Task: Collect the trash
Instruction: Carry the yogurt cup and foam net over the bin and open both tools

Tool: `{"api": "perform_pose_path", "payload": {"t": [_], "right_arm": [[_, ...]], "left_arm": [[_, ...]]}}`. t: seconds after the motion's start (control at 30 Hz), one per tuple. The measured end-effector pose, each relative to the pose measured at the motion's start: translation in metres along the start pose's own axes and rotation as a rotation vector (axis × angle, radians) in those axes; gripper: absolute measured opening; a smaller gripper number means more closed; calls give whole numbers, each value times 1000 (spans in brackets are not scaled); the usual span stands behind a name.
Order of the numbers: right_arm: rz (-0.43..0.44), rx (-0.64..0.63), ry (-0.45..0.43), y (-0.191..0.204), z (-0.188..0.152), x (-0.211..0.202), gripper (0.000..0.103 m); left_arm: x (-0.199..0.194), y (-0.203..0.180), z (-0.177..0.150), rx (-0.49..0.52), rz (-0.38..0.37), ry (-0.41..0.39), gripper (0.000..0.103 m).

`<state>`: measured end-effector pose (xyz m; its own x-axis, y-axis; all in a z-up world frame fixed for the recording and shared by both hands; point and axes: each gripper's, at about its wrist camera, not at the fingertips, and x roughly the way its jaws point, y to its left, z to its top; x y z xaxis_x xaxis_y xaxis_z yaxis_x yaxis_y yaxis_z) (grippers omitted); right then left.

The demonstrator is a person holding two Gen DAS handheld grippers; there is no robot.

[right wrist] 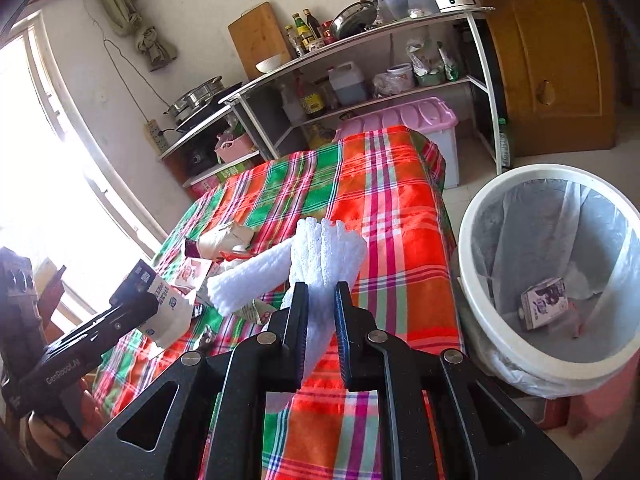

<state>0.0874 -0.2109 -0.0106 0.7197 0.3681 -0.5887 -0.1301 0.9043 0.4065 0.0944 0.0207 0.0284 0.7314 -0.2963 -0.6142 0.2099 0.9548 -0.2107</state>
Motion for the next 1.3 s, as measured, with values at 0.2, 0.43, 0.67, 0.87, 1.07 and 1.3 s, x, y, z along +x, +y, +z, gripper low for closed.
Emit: {"api": "perform_pose_path", "payload": {"t": [0.2,0.43,0.67,0.87,1.07,1.3], "right_arm": [[-31,19,-31,-22,8,-19,14],[-86,62,-78,-59,20,-47,14],[-166,116,-82,-103,26,-60,14],[-244,138,-70,-144,32,-65,14],[-310,130,-27,-175,33,-57,14],[-366,129,10,-200,34,-46,16]], "left_arm": [[9,-26,7,31,-48,5,54],[31,-73,15,97,-128,37,54],[59,-123,21,167,-208,89,54],[85,-163,22,205,-266,134,54],[103,-195,19,254,-289,151,54],[132,-222,14,291,-291,214,54]]}}
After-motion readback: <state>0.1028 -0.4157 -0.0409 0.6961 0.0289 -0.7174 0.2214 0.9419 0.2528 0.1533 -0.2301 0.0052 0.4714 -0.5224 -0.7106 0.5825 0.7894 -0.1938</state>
